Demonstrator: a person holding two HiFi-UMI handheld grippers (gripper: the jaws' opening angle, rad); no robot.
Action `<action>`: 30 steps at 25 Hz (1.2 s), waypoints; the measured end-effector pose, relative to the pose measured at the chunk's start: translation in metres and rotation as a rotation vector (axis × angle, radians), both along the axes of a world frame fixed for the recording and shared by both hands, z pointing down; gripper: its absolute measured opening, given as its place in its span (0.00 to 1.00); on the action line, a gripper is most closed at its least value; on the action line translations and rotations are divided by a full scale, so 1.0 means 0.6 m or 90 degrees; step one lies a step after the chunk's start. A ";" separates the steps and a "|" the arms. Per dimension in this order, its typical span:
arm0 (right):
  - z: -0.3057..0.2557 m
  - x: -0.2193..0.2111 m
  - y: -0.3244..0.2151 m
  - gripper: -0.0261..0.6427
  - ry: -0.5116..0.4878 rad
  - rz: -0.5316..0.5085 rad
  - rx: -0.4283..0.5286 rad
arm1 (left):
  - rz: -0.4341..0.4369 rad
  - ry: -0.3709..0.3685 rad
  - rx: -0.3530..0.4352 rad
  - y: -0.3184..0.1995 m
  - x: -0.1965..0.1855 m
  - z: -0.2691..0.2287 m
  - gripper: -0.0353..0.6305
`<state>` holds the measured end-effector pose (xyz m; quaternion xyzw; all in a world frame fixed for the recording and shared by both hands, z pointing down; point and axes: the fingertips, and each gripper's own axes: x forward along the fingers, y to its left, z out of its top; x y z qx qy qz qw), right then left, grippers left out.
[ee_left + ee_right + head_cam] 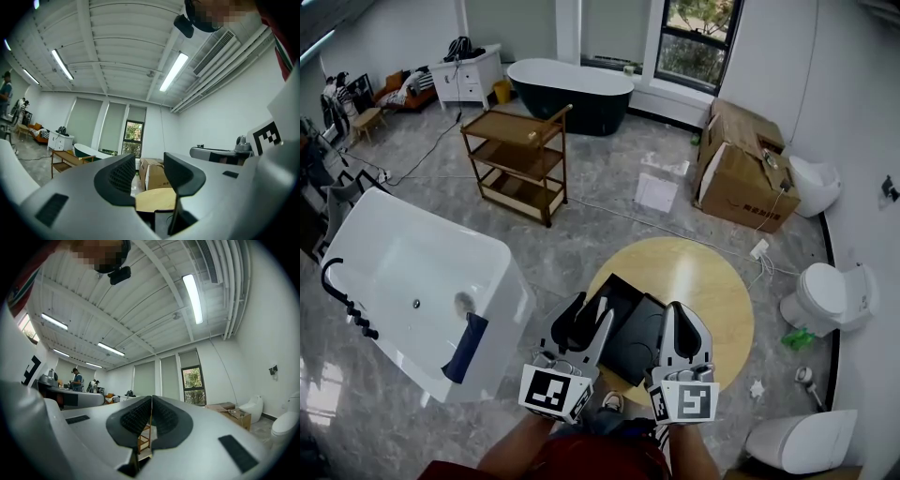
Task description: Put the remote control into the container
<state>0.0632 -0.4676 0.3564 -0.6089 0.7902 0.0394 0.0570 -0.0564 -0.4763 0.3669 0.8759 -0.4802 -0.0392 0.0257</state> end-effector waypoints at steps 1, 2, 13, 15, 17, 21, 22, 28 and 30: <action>0.001 -0.002 0.001 0.07 0.001 -0.001 -0.002 | 0.002 0.001 0.002 0.002 -0.001 0.001 0.33; 0.002 -0.004 0.003 0.07 0.001 -0.001 -0.004 | 0.000 0.001 0.004 0.004 -0.002 0.001 0.28; 0.004 -0.021 0.003 0.07 0.011 -0.004 -0.006 | -0.032 -0.004 0.025 0.005 -0.024 -0.002 0.08; 0.002 -0.020 0.003 0.07 0.011 -0.004 -0.006 | -0.036 -0.006 0.020 0.002 -0.026 0.000 0.08; 0.001 -0.020 0.003 0.07 0.013 -0.004 -0.006 | -0.037 -0.006 0.017 0.002 -0.028 0.000 0.08; 0.004 -0.021 0.006 0.07 0.018 0.000 -0.004 | -0.038 -0.005 0.016 0.002 -0.031 0.005 0.08; 0.005 -0.022 0.006 0.07 0.019 0.001 -0.004 | -0.039 -0.005 0.017 0.002 -0.033 0.007 0.08; 0.003 -0.020 0.006 0.07 0.021 0.003 -0.005 | -0.045 -0.005 0.013 0.001 -0.036 0.008 0.08; 0.002 -0.020 0.005 0.07 0.023 0.003 -0.005 | -0.046 -0.005 0.013 0.000 -0.035 0.007 0.08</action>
